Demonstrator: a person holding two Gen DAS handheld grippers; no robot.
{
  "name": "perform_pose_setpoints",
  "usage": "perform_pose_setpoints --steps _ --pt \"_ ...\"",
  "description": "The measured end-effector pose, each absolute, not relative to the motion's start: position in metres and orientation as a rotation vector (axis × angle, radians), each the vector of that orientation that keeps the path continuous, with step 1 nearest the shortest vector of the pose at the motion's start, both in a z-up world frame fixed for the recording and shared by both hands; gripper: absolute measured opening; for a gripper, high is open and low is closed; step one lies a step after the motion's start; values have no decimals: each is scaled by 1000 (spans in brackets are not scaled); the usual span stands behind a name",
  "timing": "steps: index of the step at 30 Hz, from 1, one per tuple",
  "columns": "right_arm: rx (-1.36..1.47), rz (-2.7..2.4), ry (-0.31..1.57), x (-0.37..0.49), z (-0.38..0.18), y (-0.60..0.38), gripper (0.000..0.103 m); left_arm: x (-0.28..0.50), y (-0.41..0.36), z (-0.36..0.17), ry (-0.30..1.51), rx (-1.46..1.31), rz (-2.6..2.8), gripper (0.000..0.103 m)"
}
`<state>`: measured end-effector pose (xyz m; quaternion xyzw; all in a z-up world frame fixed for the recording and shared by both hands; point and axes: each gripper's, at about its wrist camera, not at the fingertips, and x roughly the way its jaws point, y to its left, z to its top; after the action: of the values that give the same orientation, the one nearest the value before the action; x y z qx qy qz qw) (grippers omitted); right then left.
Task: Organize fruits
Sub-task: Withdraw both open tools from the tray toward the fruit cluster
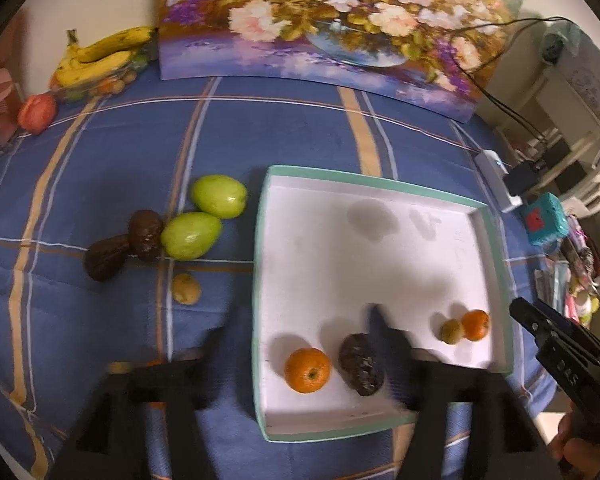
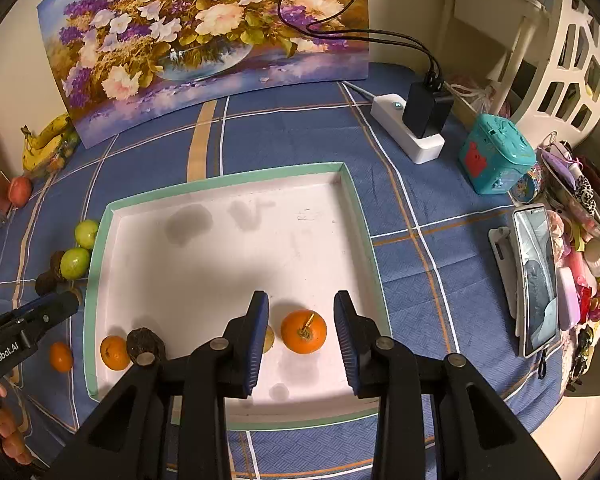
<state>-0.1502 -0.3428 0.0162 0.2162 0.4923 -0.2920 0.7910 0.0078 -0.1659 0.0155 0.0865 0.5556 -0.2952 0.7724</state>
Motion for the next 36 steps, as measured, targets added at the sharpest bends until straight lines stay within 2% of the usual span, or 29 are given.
perform_pose_setpoints --steps 1,2,4,5,6,8,10,13,16,36 --pt "463 -629 1062 -150 14 -343 38 9 -165 15 1201 191 -627 77" --pt "461 -632 1066 -150 13 -343 49 10 -164 15 1201 197 -616 78" --pt "464 -632 1071 -150 10 -343 64 12 -161 13 1200 208 -590 88" --pt "464 -630 1073 -150 8 -344 65 14 -159 11 1198 218 -562 99" --pt "463 -631 1076 -150 8 -344 66 15 -159 10 1196 225 -546 103" --pt "455 -639 1081 -149 6 -344 78 17 -156 7 1190 245 -512 103" --pt "451 -639 1082 -149 3 -344 85 19 -154 6 1186 257 -495 103" --pt "448 -630 1078 -148 1 -343 86 20 -152 7 1174 260 -480 103" --pt "433 -624 1073 -146 1 -342 98 20 -150 8 1166 264 -473 103" --pt "413 -598 1038 -134 6 -327 98 34 -132 11 1147 274 -422 103"
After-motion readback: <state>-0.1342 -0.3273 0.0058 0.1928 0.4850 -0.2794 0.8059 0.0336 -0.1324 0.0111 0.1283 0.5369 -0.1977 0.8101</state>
